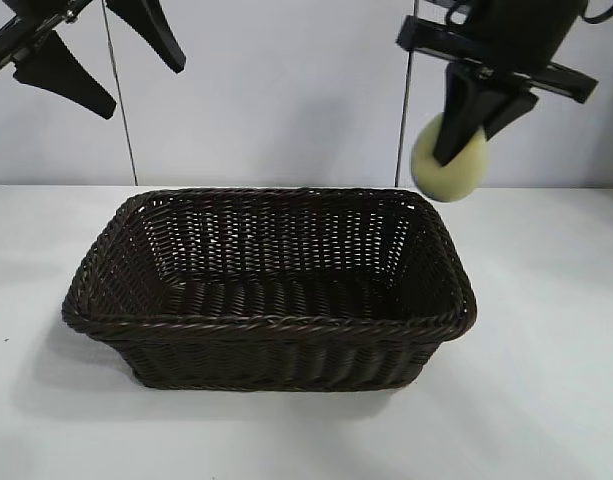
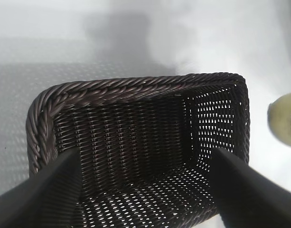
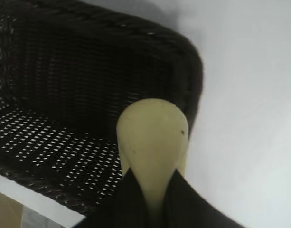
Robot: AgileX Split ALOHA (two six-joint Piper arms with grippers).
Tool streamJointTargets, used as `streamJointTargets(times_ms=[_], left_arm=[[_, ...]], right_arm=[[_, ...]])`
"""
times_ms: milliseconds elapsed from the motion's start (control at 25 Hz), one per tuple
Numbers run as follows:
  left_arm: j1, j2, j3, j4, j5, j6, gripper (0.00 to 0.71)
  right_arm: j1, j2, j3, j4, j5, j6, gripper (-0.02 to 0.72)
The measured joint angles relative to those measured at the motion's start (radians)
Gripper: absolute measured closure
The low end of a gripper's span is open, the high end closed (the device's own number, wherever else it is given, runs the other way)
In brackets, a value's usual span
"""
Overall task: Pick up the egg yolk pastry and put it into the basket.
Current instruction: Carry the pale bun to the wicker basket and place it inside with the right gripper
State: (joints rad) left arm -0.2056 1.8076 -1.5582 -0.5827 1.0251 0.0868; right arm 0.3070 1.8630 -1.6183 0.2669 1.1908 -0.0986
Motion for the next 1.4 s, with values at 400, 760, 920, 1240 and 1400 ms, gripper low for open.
streamJointTargets(times_ms=[400, 760, 920, 1240, 1400], left_arm=[[0.0, 0.0, 0.0, 0.0, 0.0, 0.0, 0.169], [0.0, 0.0, 0.0, 0.0, 0.0, 0.0, 0.169], [0.0, 0.0, 0.0, 0.0, 0.0, 0.0, 0.169], [0.0, 0.0, 0.0, 0.0, 0.0, 0.0, 0.169], [0.0, 0.0, 0.0, 0.0, 0.0, 0.0, 0.169]], right_arm=[[0.177, 0.035, 0.0, 0.002, -0.095, 0.001, 0.679], [0.215, 0.137, 0.0, 0.003, -0.168, 0.016, 0.679], [0.218, 0.17, 0.0, 0.003, -0.17, 0.016, 0.679], [0.218, 0.171, 0.0, 0.004, -0.17, 0.016, 0.482], [0.218, 0.171, 0.0, 0.004, -0.17, 0.016, 0.33]])
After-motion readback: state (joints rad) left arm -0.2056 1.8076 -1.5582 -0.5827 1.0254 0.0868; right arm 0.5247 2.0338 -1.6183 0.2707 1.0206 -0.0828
